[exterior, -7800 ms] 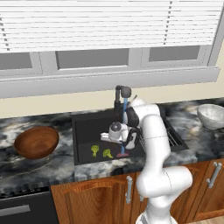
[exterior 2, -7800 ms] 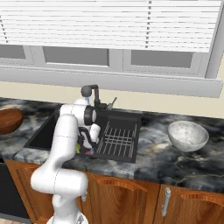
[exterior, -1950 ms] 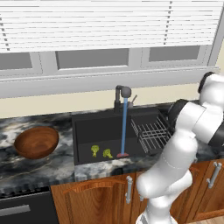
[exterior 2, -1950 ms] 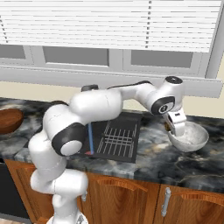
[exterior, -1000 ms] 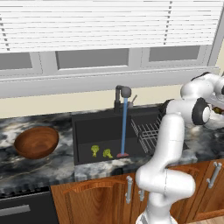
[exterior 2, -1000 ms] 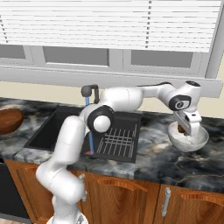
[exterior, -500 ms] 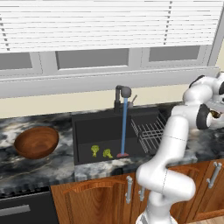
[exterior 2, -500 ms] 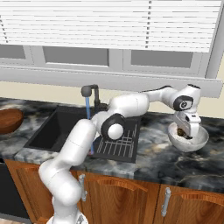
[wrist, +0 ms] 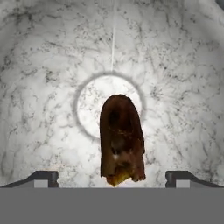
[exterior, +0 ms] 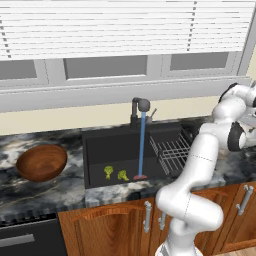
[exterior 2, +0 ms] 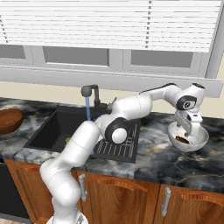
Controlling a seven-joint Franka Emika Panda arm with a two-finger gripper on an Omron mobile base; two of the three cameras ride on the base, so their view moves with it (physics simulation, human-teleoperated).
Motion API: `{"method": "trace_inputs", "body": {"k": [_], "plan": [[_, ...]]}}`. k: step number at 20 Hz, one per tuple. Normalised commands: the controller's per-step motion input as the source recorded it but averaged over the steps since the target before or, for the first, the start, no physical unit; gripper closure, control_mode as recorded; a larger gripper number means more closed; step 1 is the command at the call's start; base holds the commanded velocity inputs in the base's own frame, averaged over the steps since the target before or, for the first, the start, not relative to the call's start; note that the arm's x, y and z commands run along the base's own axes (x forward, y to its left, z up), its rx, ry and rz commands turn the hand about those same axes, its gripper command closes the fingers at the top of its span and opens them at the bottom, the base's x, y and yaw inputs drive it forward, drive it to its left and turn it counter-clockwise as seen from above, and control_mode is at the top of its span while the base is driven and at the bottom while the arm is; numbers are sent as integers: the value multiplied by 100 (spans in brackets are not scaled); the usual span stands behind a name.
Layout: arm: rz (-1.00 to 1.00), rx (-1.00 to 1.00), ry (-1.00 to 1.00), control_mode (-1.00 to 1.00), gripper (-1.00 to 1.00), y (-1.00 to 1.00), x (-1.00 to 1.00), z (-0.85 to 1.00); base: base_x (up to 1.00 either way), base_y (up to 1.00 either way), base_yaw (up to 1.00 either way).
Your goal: Pick the broccolis from the sink and place them in one bowl. Place the sweet potato in the other bowl. Then turn off the sink faucet.
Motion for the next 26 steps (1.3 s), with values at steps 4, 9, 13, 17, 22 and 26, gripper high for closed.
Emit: {"method": "trace_inputs", "body": {"k": [4,9,13,17,22,26], "plan": [[2,-7,-46,-100,-100,83,0,11,0,0,0],[0,-25,-45,-100,-100,100,0,0,0,0,0],[0,-34,-39,-100,-100,100,0,2,0,0,0],[0,-31,-22,-100,-100,100,-2,21,0,0,0],[3,-29,-7,-100,-100,99,-13,32,0,0,0],[16,-17,1,-100,-100,66,-23,62,0,0,0]]}}
